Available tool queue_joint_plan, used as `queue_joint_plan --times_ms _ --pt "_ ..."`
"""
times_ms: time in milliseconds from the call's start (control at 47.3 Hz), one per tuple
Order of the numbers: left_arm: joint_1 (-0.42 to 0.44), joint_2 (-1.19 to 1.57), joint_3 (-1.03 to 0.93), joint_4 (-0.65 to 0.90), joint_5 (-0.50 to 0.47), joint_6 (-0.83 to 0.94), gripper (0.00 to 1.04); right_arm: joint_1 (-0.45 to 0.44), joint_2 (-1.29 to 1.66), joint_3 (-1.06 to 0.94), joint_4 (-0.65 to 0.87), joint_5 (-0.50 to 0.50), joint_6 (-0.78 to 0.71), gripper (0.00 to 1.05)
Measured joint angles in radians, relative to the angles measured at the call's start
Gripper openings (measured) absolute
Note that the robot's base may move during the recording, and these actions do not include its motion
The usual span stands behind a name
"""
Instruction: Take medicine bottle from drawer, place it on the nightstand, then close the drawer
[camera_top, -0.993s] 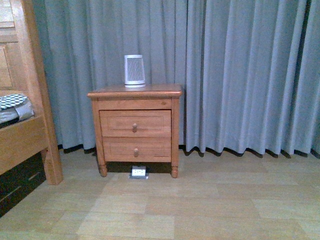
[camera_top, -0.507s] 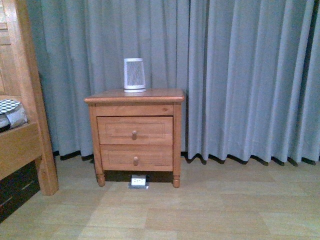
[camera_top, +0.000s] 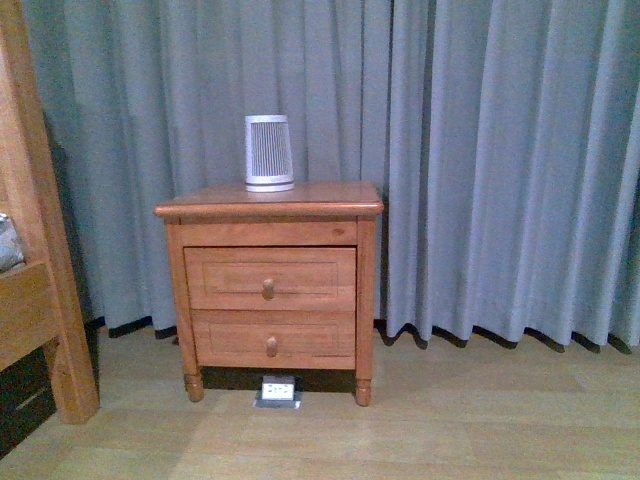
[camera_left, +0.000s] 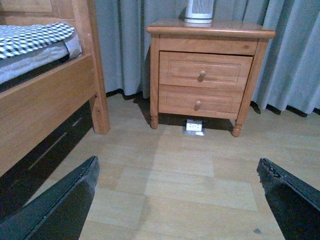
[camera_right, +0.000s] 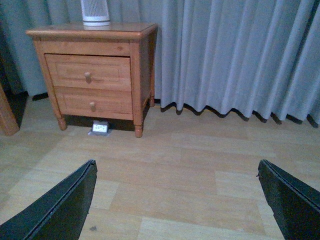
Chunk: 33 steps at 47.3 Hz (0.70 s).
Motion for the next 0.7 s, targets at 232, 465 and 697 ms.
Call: queue_joint_plan --times_ms 232,465,697 --pt "0.000 0.000 0.000 0.000 -0.001 0.000 0.98 0.000 0.000 0.000 0.000 0.000 0.000 0.98" --pt "0.000 0.000 0.000 0.000 0.000 0.000 0.98 0.000 0.000 0.000 0.000 0.000 0.000 0.98" --pt "0.000 0.000 0.000 0.000 0.000 0.000 0.98 0.000 0.000 0.000 0.000 0.000 0.000 0.98"
